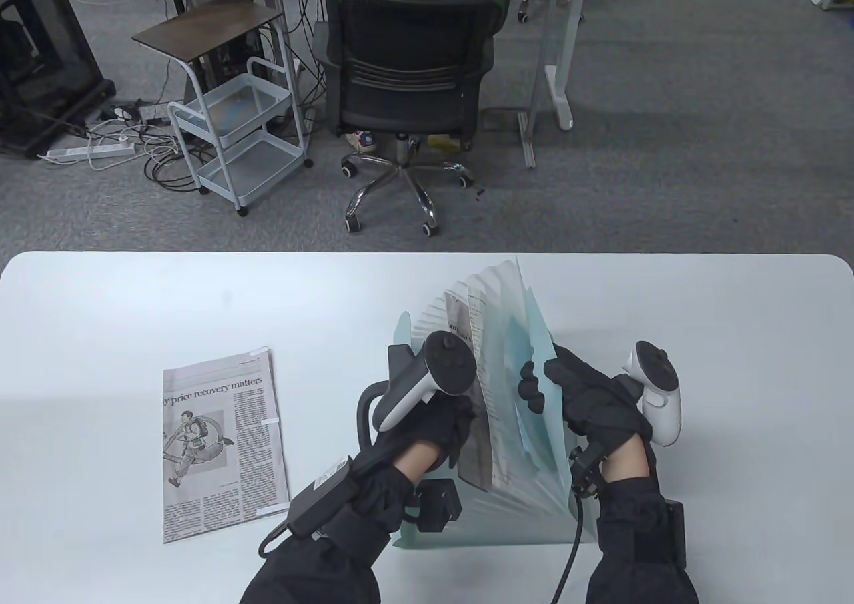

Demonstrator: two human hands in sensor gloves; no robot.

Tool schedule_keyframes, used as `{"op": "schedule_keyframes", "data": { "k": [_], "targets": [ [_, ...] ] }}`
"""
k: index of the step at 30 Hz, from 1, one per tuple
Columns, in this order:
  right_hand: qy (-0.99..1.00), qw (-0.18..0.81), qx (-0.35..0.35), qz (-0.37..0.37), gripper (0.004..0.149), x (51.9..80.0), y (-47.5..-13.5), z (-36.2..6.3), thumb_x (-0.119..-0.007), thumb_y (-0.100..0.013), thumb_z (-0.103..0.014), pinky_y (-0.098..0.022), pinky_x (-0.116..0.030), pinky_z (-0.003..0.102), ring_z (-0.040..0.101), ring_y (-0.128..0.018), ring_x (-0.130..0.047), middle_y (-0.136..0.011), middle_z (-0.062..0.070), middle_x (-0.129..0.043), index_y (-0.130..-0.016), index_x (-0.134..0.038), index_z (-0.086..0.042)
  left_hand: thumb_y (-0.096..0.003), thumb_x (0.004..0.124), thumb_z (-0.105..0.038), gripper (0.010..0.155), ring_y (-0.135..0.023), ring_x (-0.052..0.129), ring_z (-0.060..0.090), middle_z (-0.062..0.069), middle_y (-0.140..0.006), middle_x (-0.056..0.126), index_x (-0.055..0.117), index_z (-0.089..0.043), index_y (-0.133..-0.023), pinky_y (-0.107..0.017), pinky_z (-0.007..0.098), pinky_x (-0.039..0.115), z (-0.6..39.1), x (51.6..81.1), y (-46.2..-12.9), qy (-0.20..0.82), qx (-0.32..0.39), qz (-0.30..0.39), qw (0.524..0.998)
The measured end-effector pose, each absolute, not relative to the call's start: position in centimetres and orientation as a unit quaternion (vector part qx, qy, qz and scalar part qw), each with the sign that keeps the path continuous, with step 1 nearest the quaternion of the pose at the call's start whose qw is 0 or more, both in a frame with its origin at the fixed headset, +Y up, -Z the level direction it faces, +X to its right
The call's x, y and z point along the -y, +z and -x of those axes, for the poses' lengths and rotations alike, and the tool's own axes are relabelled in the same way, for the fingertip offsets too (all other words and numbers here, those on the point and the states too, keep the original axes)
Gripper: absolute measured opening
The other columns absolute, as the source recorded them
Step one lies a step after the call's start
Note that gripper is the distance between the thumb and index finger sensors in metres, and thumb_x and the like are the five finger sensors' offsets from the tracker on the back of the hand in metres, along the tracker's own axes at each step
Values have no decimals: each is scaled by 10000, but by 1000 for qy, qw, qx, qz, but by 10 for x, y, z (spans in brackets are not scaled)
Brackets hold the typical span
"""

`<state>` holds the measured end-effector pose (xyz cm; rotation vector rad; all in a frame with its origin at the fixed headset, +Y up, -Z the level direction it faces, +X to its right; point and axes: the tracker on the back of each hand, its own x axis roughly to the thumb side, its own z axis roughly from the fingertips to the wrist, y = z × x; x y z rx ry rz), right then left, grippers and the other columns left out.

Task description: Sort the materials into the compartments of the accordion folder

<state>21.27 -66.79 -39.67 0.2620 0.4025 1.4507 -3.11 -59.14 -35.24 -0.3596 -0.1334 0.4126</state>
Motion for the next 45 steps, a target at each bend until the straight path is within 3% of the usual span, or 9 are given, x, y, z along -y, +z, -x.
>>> {"op": "schedule_keyframes", "data": {
  "k": [16, 25, 30, 36, 45],
  "targets": [
    [657, 722, -184, -118, 640, 668, -397, -213, -471, -661, -198, -595, -654, 580, 519, -814, -723, -1073, 439, -397, -1102, -168, 154, -693, 706, -189, 537, -554, 1137, 204, 215, -865, 966, 596, 100, -1131, -450, 351, 960, 34, 584, -349, 207, 72, 171, 961],
    [656, 723, -182, -117, 643, 668, -396, -213, -476, -664, -204, -594, -652, 581, 521, -815, -720, -1073, 440, -395, -1103, -169, 153, -688, 722, -216, 526, -659, 1107, 273, 220, -942, 921, 623, 28, -1143, -509, 417, 934, 66, 553, -338, 206, 49, 54, 976],
    [659, 721, -179, -115, 642, 668, -396, -214, -476, -664, -203, -594, -651, 583, 522, -815, -718, -1073, 442, -393, -1103, -170, 152, -684, 747, -263, 617, -803, 1024, 376, 258, -1042, 824, 529, 27, -1183, -583, 511, 876, 116, 542, -341, 157, -27, 3, 987],
    [658, 722, -179, -115, 645, 668, -396, -214, -477, -665, -203, -594, -650, 583, 523, -815, -717, -1073, 441, -393, -1103, -167, 155, -665, 782, -370, 918, -1002, 709, 639, 435, -1163, 536, 249, 156, -1195, -693, 714, 659, 194, 582, -355, 78, -125, 136, 980],
    [658, 723, -178, -113, 645, 668, -396, -214, -480, -664, -203, -594, -650, 585, 523, -815, -718, -1073, 442, -393, -1103, -169, 153, -675, 728, -428, 1047, -1017, 467, 776, 526, -1160, 326, 49, 231, -1123, -695, 795, 532, 307, 699, -352, 75, -283, 217, 931]
  ]
}}
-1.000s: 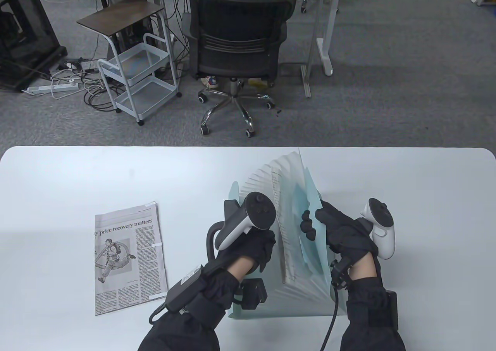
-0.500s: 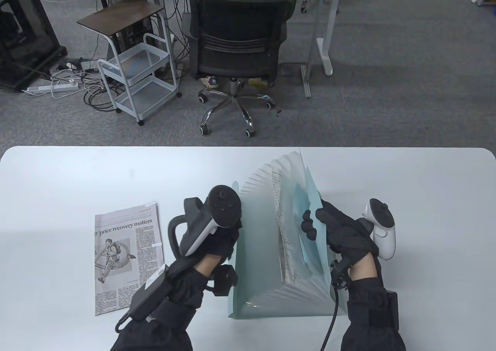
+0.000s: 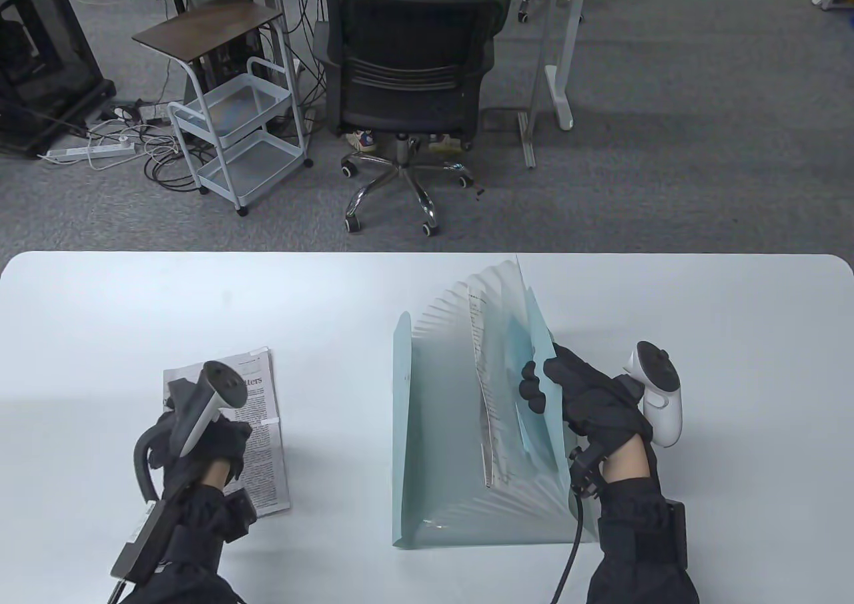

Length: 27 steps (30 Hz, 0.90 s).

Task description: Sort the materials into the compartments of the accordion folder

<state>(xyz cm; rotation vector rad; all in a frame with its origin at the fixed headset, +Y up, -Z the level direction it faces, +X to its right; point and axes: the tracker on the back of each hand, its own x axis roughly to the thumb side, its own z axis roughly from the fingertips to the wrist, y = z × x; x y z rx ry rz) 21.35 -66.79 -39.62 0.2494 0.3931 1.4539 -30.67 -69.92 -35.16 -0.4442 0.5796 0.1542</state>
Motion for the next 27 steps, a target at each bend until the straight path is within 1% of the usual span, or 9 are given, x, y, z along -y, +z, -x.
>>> {"op": "schedule_keyframes", "data": {
  "k": [3, 6, 10, 11, 13, 17, 19, 25, 27],
  "targets": [
    [659, 720, -182, -114, 646, 669, -397, -210, -480, -665, -203, -595, -648, 586, 525, -817, -715, -1073, 443, -390, -1103, -167, 154, -690, 700, -408, 1031, -1009, 435, 793, 544, -1152, 288, -1, 224, -1105, -692, 805, 515, 328, 726, -346, 87, -321, 229, 915],
    [664, 715, -186, -115, 647, 669, -397, -206, -480, -665, -202, -594, -648, 587, 527, -817, -713, -1072, 443, -390, -1102, -165, 155, -703, 680, -385, 999, -1008, 440, 791, 547, -1149, 297, -8, 219, -1103, -689, 806, 515, 342, 739, -340, 110, -348, 237, 900],
    [668, 711, -187, -114, 647, 668, -398, -206, -482, -666, -203, -594, -647, 588, 528, -816, -713, -1072, 446, -389, -1102, -167, 157, -710, 672, -382, 982, -998, 485, 783, 548, -1149, 321, 4, 216, -1112, -688, 800, 535, 353, 749, -334, 154, -375, 266, 875],
    [668, 711, -187, -114, 648, 668, -398, -206, -481, -666, -203, -594, -647, 588, 528, -816, -713, -1072, 445, -390, -1102, -165, 157, -712, 670, -389, 990, -999, 447, 787, 556, -1144, 279, -7, 216, -1108, -688, 804, 526, 354, 750, -333, 158, -374, 279, 870],
    [668, 712, -184, -113, 646, 668, -397, -207, -482, -666, -202, -593, -648, 588, 529, -815, -713, -1072, 446, -390, -1102, -167, 155, -706, 684, -402, 1008, -995, 461, 787, 563, -1140, 282, -3, 213, -1111, -685, 807, 534, 353, 751, -334, 133, -372, 283, 874],
    [669, 712, -181, -111, 646, 667, -397, -208, -482, -666, -202, -593, -648, 589, 528, -816, -713, -1071, 446, -390, -1102, -168, 156, -695, 706, -416, 1043, -979, 410, 811, 597, -1115, 226, -11, 216, -1111, -672, 829, 530, 351, 753, -335, 158, -370, 293, 867],
    [671, 710, -180, -110, 647, 667, -397, -208, -481, -665, -202, -593, -647, 590, 530, -815, -713, -1071, 446, -390, -1101, -166, 158, -693, 715, -390, 1030, -969, 412, 808, 601, -1104, 221, 1, 221, -1114, -665, 833, 540, 351, 753, -336, 168, -373, 293, 864],
    [678, 705, -180, -108, 647, 667, -397, -206, -482, -665, -201, -593, -647, 590, 530, -814, -713, -1071, 447, -389, -1101, -167, 158, -677, 760, -295, 979, -913, 598, 670, 557, -1101, 343, 93, 267, -1120, -677, 770, 577, 348, 751, -343, 163, -387, 280, 863],
    [677, 705, -180, -107, 646, 667, -397, -205, -481, -665, -201, -593, -646, 592, 530, -815, -713, -1071, 447, -388, -1101, -167, 158, -672, 771, -271, 961, -900, 641, 622, 513, -1106, 394, 113, 263, -1126, -676, 751, 597, 348, 751, -345, 171, -390, 275, 862]
  ]
}}
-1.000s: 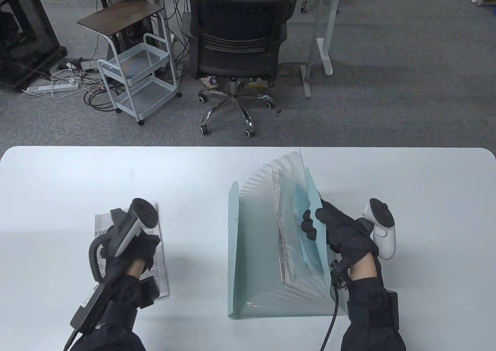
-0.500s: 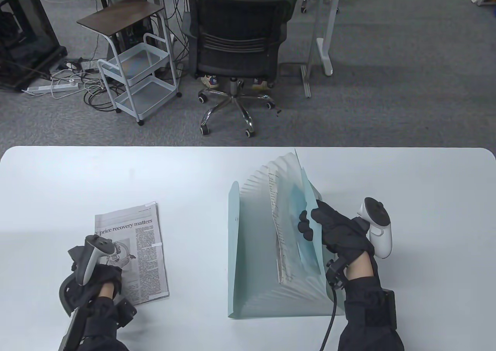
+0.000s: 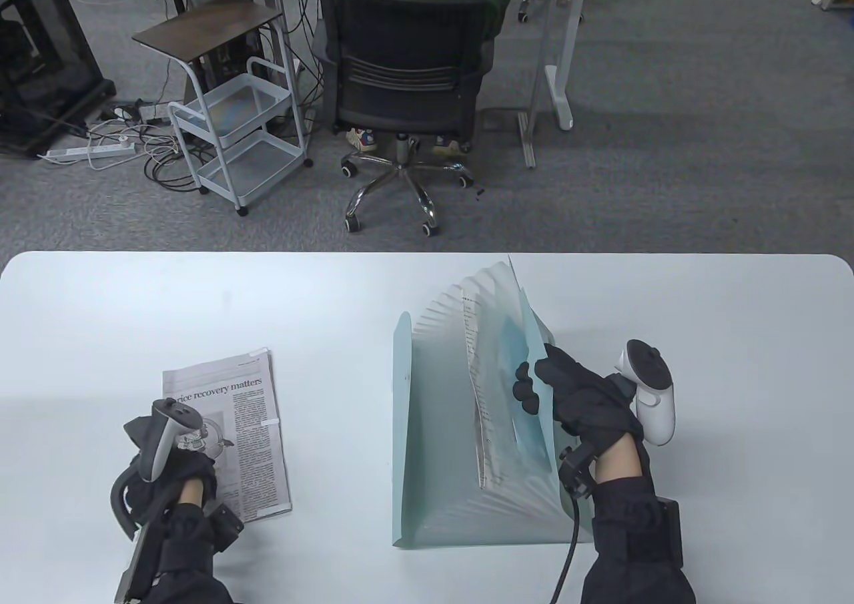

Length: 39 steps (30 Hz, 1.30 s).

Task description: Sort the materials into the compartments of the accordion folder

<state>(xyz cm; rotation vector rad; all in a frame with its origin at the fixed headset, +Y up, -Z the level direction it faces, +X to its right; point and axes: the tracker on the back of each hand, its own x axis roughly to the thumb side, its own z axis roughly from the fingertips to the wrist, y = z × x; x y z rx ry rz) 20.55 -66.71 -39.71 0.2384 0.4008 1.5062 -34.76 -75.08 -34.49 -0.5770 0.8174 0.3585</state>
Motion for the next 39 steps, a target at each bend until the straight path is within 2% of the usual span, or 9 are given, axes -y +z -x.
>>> {"op": "schedule_keyframes", "data": {
  "k": [7, 11, 15, 18, 20, 24, 27, 36, 39],
  "targets": [
    [681, 702, -180, -106, 646, 667, -397, -204, -481, -665, -200, -594, -644, 594, 533, -815, -710, -1070, 449, -387, -1100, -166, 158, -662, 781, -206, 839, -887, 680, 533, 332, -1087, 533, 243, 188, -1170, -685, 723, 605, 345, 752, -346, 184, -396, 254, 863],
    [684, 699, -180, -105, 649, 667, -397, -203, -482, -664, -199, -593, -643, 594, 533, -816, -708, -1071, 450, -385, -1100, -163, 160, -649, 798, -165, 734, -850, 740, 479, 178, -973, 689, 374, 139, -1165, -678, 750, 601, 343, 753, -347, 190, -401, 231, 866],
    [682, 700, -183, -107, 648, 668, -397, -202, -484, -664, -199, -592, -642, 597, 536, -815, -708, -1070, 450, -385, -1101, -165, 158, -640, 818, -181, 699, -835, 776, 447, 137, -930, 716, 438, 74, -1169, -669, 777, 601, 346, 754, -346, 190, -406, 222, 866],
    [681, 701, -184, -107, 649, 668, -397, -201, -483, -665, -199, -592, -642, 597, 537, -815, -707, -1071, 450, -385, -1101, -164, 160, -632, 835, -193, 577, -823, 770, 438, 142, -933, 698, 560, -7, -1103, -660, 789, 603, 352, 756, -342, 221, -414, 216, 856],
    [681, 701, -184, -107, 648, 668, -397, -201, -483, -665, -199, -592, -643, 598, 537, -816, -706, -1070, 450, -385, -1100, -165, 160, -630, 841, -194, 520, -827, 731, 466, 197, -984, 641, 593, -47, -1063, -649, 804, 586, 356, 757, -340, 248, -420, 215, 846],
    [680, 702, -182, -107, 648, 667, -397, -201, -484, -664, -199, -592, -642, 598, 537, -815, -706, -1070, 452, -385, -1101, -165, 159, -627, 845, -192, 490, -848, 694, 535, 331, -1052, 546, 595, -48, -1023, -625, 821, 598, 355, 757, -341, 241, -422, 208, 849],
    [678, 704, -182, -107, 649, 667, -397, -201, -485, -665, -200, -592, -642, 598, 537, -816, -706, -1070, 450, -385, -1101, -167, 160, -627, 845, -222, 523, -841, 706, 550, 422, -1073, 503, 571, 11, -1007, -609, 828, 612, 353, 757, -343, 231, -427, 201, 851],
    [674, 707, -182, -108, 651, 666, -396, -203, -487, -665, -203, -591, -643, 599, 538, -814, -706, -1070, 452, -385, -1101, -167, 159, -592, 889, -326, 541, -818, 806, 468, 332, -1041, 618, 634, -58, -987, -605, 776, 716, 357, 754, -342, 201, -435, 206, 853],
    [673, 709, -181, -108, 652, 665, -396, -204, -488, -665, -203, -590, -643, 599, 537, -814, -707, -1070, 450, -386, -1101, -166, 160, -616, 866, -299, 511, -824, 791, 451, 294, -1046, 603, 621, -94, -1015, -596, 782, 705, 363, 754, -338, 233, -442, 204, 842]
  ]
}}
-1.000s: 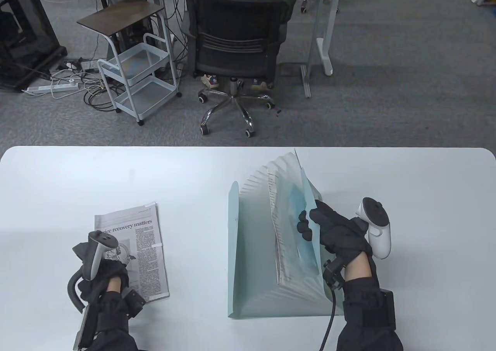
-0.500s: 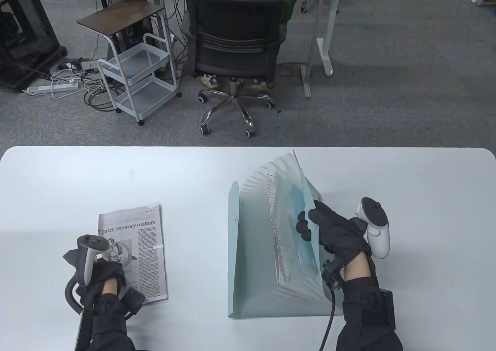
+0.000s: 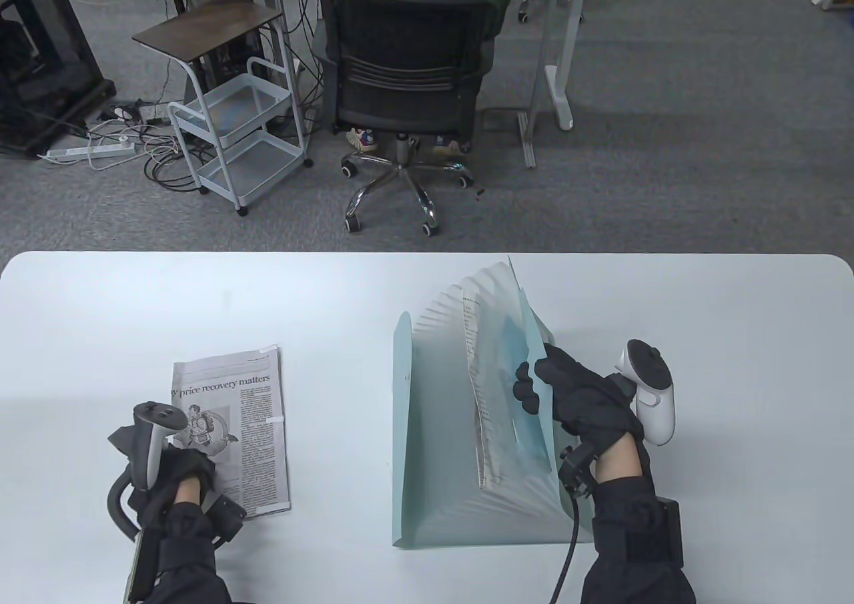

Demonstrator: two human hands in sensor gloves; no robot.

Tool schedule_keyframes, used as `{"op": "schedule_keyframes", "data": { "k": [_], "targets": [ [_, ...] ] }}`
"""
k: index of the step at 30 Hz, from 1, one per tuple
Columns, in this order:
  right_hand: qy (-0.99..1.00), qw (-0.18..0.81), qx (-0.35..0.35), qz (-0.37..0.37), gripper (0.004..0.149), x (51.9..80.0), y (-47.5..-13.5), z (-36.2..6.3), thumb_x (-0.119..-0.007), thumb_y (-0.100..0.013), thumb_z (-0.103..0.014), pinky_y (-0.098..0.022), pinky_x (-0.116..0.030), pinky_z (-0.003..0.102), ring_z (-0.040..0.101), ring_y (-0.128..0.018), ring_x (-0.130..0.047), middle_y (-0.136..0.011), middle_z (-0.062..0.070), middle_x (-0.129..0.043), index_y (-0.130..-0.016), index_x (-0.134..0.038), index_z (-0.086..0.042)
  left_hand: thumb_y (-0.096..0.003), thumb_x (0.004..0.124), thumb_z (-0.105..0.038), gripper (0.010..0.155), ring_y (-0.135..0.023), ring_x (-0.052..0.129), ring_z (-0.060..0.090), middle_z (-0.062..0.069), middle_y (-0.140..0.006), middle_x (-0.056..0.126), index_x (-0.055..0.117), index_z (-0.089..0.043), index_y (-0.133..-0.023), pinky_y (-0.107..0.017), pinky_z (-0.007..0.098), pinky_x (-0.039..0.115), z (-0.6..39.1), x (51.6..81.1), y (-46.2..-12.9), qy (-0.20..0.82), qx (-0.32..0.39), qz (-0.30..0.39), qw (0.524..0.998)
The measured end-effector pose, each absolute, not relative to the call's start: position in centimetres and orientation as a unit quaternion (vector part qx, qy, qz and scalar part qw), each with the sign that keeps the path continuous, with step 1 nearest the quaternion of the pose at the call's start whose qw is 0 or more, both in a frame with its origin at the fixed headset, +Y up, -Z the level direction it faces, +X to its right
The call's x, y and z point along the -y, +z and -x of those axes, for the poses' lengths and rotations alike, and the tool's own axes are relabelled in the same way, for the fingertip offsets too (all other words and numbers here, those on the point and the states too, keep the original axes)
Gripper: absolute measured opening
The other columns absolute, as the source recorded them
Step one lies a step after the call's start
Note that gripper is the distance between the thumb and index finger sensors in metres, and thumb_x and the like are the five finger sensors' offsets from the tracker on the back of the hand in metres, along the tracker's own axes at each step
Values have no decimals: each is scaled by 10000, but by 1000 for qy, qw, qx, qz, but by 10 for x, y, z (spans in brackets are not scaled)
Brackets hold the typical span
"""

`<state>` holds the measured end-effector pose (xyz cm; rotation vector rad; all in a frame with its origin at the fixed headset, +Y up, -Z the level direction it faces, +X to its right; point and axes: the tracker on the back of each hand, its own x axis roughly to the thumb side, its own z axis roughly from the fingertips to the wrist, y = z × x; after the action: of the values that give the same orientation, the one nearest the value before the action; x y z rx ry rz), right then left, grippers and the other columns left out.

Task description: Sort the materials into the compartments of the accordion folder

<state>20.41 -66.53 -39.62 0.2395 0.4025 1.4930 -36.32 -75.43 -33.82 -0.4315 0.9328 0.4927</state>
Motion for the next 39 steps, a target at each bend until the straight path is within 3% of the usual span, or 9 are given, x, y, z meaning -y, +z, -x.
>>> {"op": "schedule_keyframes", "data": {
  "k": [6, 20, 27, 31, 39],
  "targets": [
    [670, 711, -183, -109, 652, 665, -396, -205, -488, -665, -203, -590, -643, 599, 538, -814, -707, -1069, 452, -385, -1101, -167, 160, -654, 807, -243, 382, -832, 830, 450, 276, -1056, 653, 676, -136, -996, -590, 779, 726, 374, 749, -333, 281, -451, 190, 826],
    [671, 712, -179, -108, 653, 663, -396, -207, -489, -665, -206, -589, -644, 596, 535, -812, -708, -1069, 450, -387, -1101, -168, 159, -704, 685, -219, 381, -822, 892, 430, 246, -1044, 739, 676, -125, -1073, -599, 753, 747, 379, 747, -327, 297, -461, 163, 820],
    [673, 709, -179, -108, 653, 664, -396, -207, -489, -665, -206, -589, -644, 595, 535, -811, -707, -1069, 451, -388, -1101, -168, 159, -711, 626, -180, 379, -848, 873, 515, 335, -1063, 710, 606, -96, -1080, -609, 763, 721, 376, 743, -330, 298, -433, 168, 834],
    [674, 709, -179, -108, 651, 664, -396, -206, -488, -665, -205, -588, -643, 596, 536, -811, -708, -1069, 451, -387, -1101, -170, 160, -712, 616, -174, 379, -870, 881, 591, 317, -1069, 766, 592, -94, -1082, -618, 737, 736, 375, 732, -330, 309, -423, 168, 835],
    [674, 708, -180, -109, 652, 664, -396, -206, -488, -664, -204, -587, -643, 598, 537, -811, -706, -1068, 452, -387, -1100, -169, 161, -703, 663, -211, 382, -778, 1026, 382, 142, -924, 949, 654, -122, -1074, -635, 605, 806, 375, 709, -326, 274, -420, 139, 854]
  ]
}}
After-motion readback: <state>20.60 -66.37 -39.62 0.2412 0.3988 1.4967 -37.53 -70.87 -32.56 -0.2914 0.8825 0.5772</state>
